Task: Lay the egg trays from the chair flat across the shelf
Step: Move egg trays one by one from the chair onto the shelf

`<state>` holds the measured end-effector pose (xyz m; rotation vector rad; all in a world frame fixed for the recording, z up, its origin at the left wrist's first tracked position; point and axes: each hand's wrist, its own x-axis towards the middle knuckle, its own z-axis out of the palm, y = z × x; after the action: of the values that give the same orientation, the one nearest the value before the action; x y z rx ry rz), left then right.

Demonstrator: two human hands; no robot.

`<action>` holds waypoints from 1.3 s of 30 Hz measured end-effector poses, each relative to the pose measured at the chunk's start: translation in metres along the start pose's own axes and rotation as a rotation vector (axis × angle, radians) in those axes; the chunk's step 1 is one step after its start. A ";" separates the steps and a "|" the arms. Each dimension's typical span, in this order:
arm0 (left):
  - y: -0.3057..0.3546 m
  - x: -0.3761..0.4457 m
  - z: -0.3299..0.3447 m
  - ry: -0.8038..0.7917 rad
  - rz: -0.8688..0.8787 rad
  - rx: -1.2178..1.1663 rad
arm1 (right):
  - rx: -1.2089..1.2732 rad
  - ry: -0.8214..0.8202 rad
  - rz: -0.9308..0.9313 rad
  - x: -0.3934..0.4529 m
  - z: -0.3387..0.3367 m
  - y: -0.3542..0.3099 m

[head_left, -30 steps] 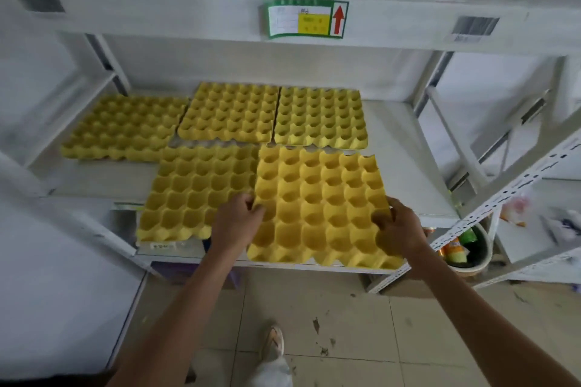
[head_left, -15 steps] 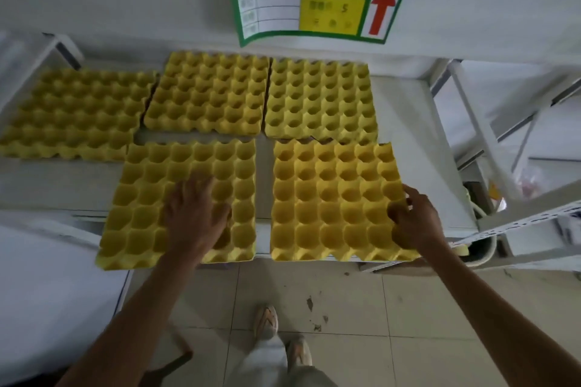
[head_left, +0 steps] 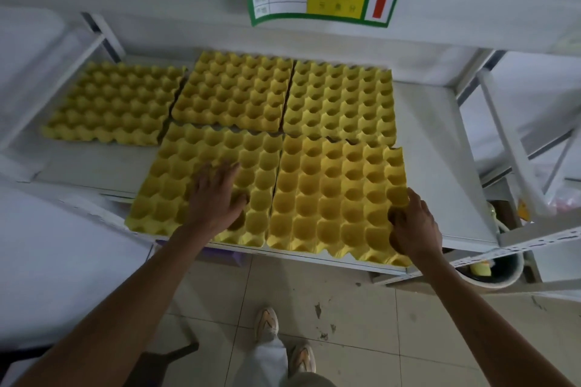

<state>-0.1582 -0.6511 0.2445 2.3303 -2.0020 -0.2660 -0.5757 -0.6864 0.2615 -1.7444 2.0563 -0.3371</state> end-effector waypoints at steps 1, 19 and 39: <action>0.001 0.003 -0.003 -0.022 0.004 -0.010 | -0.018 -0.017 0.015 0.002 -0.002 -0.001; -0.223 0.088 -0.082 0.049 -0.124 0.075 | -0.233 -0.118 -0.593 0.068 0.133 -0.338; -0.282 0.118 -0.052 0.054 0.170 0.006 | -0.337 0.132 -0.442 0.086 0.189 -0.374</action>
<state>0.1429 -0.7271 0.2404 2.1290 -2.1600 -0.1860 -0.1704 -0.8232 0.2469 -2.4479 1.8793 -0.2483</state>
